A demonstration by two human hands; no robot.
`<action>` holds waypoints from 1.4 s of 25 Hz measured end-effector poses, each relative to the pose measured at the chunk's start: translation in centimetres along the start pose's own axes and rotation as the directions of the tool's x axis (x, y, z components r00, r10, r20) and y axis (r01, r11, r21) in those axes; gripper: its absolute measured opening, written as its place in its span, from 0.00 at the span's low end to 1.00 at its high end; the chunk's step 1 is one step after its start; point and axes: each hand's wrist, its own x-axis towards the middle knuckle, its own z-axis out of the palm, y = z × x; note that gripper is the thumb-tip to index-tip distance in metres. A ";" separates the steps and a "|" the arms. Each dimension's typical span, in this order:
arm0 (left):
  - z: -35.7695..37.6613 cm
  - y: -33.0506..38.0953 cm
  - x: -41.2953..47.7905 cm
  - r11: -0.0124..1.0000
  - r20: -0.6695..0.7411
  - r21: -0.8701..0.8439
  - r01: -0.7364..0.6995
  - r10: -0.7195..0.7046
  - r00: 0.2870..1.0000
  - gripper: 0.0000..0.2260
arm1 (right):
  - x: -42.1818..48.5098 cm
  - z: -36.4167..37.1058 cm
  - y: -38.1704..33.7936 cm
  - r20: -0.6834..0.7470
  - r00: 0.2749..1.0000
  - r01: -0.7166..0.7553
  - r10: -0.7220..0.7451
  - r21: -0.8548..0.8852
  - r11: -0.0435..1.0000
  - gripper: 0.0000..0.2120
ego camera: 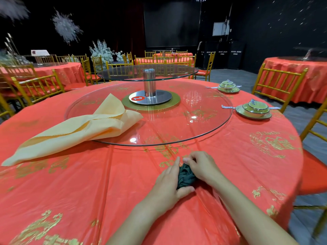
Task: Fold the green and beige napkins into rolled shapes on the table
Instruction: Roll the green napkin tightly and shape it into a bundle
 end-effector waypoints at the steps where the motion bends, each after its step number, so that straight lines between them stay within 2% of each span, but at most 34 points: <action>1: 0.0 0.0 0.0 1.000 0.000 -0.006 -0.015 0.015 1.000 0.42 | -0.2 0.8 0.3 0.012 1.000 -0.005 0.005 -0.001 1.000 0.16; 4: -0.2 -0.1 -0.2 0.999 0.004 -0.001 -0.048 0.048 0.999 0.39 | -0.7 1.5 1.3 0.038 0.999 -0.015 0.016 -0.019 1.000 0.10; 6: -0.3 -0.3 -0.1 0.997 0.005 0.081 -0.018 0.018 1.000 0.38 | -1.2 0.6 2.1 -0.005 1.000 0.009 -0.009 0.017 1.000 0.10; 8: -0.4 -0.5 0.0 0.988 -0.008 0.157 0.003 -0.002 1.000 0.38 | -2.4 -0.5 2.3 -0.216 0.973 0.117 -0.080 0.160 0.980 0.06; 9: -0.4 -0.6 0.0 0.985 -0.005 0.174 0.006 -0.005 1.000 0.37 | -3.2 -0.9 2.1 -0.317 0.936 0.216 -0.151 0.182 0.959 0.03; 10: -0.5 -0.6 0.1 0.983 0.004 0.182 0.011 -0.012 1.000 0.37 | -4.2 -1.1 1.7 -0.357 0.900 0.318 -0.250 0.145 0.937 0.04; 13: -0.8 -0.3 0.0 0.982 0.037 0.186 0.010 -0.017 0.999 0.37 | -6.5 0.1 1.5 -0.247 0.812 0.501 -0.528 -0.169 0.849 0.11; 15: -1.4 -0.1 -0.1 0.985 0.111 0.172 0.008 -0.027 0.993 0.41 | -6.9 0.9 1.8 -0.237 0.809 0.478 -0.537 -0.266 0.837 0.11; 17: -1.9 -0.1 -0.2 0.992 0.198 0.121 0.030 -0.054 0.979 0.44 | -7.0 1.1 1.8 -0.288 0.839 0.404 -0.461 -0.239 0.883 0.11; 19: -2.2 -0.1 -0.2 0.997 0.221 0.063 0.050 -0.063 0.973 0.35 | -7.2 1.2 1.8 -0.302 0.826 0.412 -0.476 -0.252 0.876 0.09; 21: -2.2 -0.1 -0.4 0.997 0.207 0.055 0.052 -0.062 0.976 0.24 | -7.4 1.2 2.0 -0.276 0.776 0.484 -0.568 -0.318 0.816 0.08; 25: -2.0 0.0 -0.8 0.995 0.186 0.093 0.042 -0.059 0.981 0.21 | -7.6 1.5 2.2 -0.197 0.697 0.563 -0.689 -0.444 0.697 0.09; 28: -1.8 0.2 -0.7 0.996 0.191 0.048 0.077 -0.085 0.978 0.22 | -7.6 1.7 2.1 -0.171 0.713 0.564 -0.680 -0.437 0.701 0.09; 32: -1.9 0.1 -0.7 0.995 0.212 0.068 0.077 -0.090 0.973 0.30 | -8.5 1.3 3.2 -0.069 0.810 0.540 -0.582 -0.297 0.787 0.07; 35: -2.1 0.2 -0.8 0.990 0.235 0.135 0.048 -0.079 0.969 0.37 | -9.0 -0.3 3.8 -0.161 0.895 0.405 -0.417 -0.102 0.909 0.10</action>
